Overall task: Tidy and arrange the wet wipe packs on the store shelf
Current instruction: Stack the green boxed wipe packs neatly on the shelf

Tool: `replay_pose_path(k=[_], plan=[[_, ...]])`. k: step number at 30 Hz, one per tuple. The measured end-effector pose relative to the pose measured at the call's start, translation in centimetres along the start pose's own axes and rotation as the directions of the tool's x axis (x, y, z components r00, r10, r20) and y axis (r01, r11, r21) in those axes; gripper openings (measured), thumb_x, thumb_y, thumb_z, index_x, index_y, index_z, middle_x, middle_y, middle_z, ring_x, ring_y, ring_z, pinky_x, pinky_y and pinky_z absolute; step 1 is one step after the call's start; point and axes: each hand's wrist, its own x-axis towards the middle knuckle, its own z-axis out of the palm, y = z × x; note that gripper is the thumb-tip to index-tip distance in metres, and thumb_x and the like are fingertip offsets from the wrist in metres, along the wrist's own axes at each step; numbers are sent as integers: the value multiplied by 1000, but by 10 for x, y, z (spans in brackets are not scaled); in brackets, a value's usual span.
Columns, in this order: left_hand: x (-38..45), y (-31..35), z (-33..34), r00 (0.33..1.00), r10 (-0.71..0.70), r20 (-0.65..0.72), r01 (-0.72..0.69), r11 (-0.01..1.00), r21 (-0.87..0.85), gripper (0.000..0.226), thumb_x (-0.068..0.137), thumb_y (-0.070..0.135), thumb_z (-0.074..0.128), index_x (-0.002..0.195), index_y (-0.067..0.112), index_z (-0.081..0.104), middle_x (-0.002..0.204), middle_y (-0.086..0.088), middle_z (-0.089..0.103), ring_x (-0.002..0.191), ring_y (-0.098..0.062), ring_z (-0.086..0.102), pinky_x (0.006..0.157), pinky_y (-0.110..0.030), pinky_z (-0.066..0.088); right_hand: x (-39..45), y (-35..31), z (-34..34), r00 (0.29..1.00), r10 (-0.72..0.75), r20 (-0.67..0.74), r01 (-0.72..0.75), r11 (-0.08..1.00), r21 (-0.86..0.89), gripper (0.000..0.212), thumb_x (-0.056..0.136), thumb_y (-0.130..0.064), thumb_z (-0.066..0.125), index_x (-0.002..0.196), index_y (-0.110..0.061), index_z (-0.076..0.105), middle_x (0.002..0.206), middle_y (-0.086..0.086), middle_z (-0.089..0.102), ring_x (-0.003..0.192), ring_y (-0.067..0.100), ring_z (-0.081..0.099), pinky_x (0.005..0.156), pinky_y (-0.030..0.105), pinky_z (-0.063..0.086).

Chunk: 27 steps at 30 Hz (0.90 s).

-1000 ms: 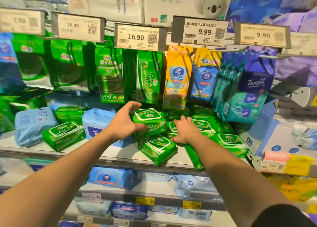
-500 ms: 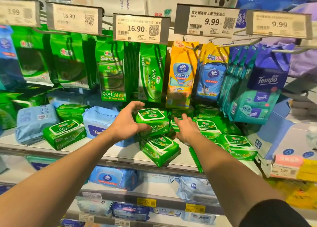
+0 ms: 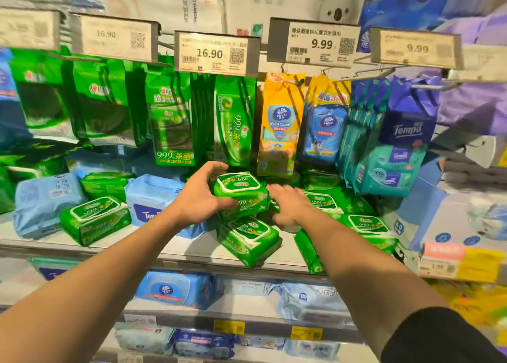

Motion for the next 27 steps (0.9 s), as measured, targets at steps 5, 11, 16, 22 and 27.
replay_pose_path(k=[5,11,16,22,27], plan=[[-5,-6,-5,1000,-13,9,13,1000,-11,77,63,2,88,127,19,51,117,8,61,95,-2,65,77,-15,53,7,-1,1,999,11,38,-11,1000,9,97,75,-32,70,155,-24,15,162,-3,17,145,26,20,116,53,15],[-10,-9,3,999,-17,43,18,1000,-18,78,61,0,89,127,18,51,117,5,61,91,-1,66,74,-15,53,-12,-2,0,997,20,77,-29,991,128,87,82,-30,67,156,-25,20,162,-1,19,149,23,13,119,52,16],[2,1,16,998,-4,64,5,1000,-18,79,62,4,90,129,19,51,119,8,60,97,-2,65,80,-18,53,-52,11,-21,986,144,-89,-130,981,143,63,80,-54,63,126,-12,56,123,10,52,117,29,47,95,41,46],[0,-7,47,989,-10,149,6,999,32,79,63,9,90,131,15,50,129,0,56,120,-19,55,104,-34,43,-86,20,-45,849,454,271,-456,888,-58,107,59,-87,60,132,-8,52,139,13,52,119,31,54,93,42,49],[0,-17,49,982,-63,180,50,996,73,80,64,19,91,132,19,48,133,1,53,125,-19,49,107,-35,38,-107,32,-59,730,281,623,-327,944,-43,138,47,-77,78,156,-34,6,165,3,0,150,31,6,115,53,25]])
